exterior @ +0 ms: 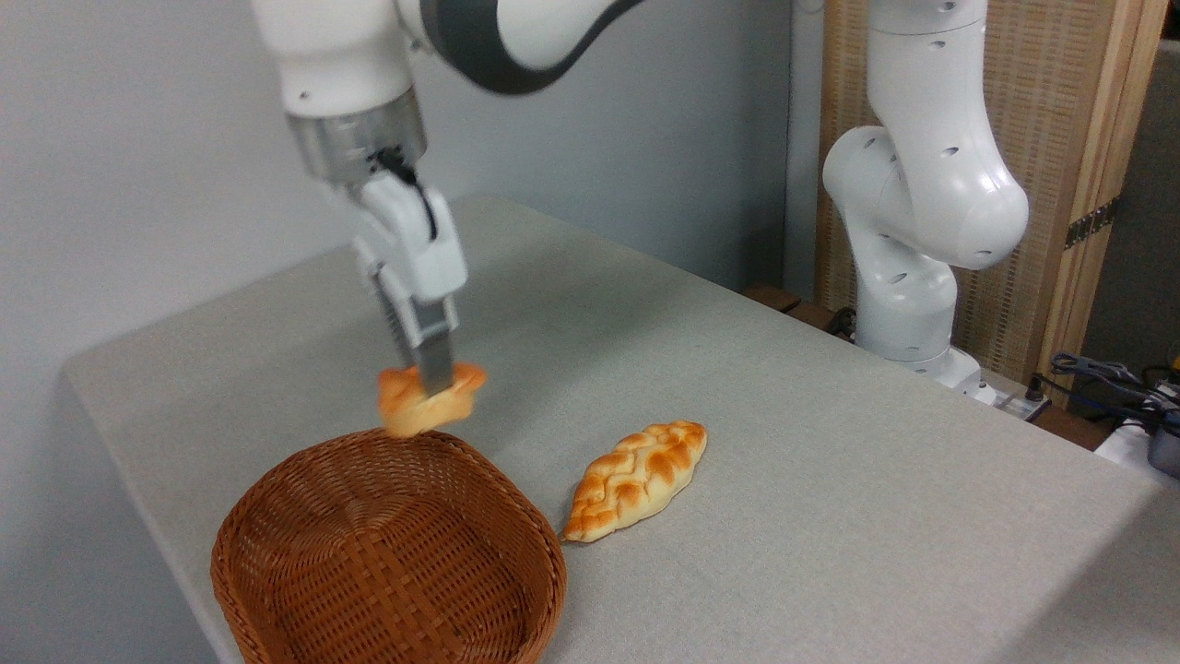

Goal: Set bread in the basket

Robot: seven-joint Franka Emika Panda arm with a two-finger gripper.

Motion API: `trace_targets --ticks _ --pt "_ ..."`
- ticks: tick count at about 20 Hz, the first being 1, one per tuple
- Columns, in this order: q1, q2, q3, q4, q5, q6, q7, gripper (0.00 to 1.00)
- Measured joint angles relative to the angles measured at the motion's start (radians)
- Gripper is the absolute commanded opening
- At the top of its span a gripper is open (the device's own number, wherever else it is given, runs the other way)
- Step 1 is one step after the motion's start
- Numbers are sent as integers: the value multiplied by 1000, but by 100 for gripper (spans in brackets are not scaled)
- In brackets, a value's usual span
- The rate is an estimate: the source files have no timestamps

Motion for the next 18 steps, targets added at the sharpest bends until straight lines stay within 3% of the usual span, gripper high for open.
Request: trace_targets --ticks 1,2,3,5,12,18 --pt "10 24 0 7 -7 36 1 47" --pt "19 46 1 11 -12 70 6 66" --pt "25 65 1 12 -13 103 18 73" --pt "31 97 1 13 -13 149 63 100" --pt "29 176 -27 15 -13 182 121 100" --pt "35 186 -33 25 -16 194 121 100"
